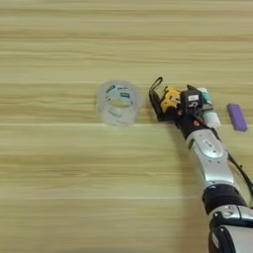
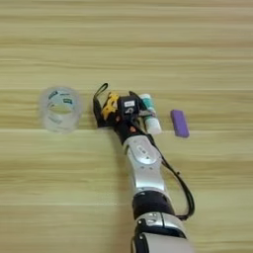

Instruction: Move the objects on the table

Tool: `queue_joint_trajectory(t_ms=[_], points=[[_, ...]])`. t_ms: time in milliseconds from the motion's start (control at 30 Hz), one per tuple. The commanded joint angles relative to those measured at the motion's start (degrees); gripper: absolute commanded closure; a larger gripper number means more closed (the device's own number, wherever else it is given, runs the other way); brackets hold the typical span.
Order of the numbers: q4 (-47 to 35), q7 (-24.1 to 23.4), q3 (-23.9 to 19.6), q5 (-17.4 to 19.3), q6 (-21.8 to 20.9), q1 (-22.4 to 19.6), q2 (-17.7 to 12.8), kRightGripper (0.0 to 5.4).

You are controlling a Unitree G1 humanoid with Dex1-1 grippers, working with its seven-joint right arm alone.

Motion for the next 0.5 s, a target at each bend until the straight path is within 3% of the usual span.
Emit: queue_joint_trajectory(t_ms=[33, 500], points=[[-0.7, -1.3, -0.9, 0.7, 0.1, -5.2, -2.3, 0.04], [2.2, -1.9, -0.7, 0.8, 2.6, -6.1, -2.5, 0.04]])
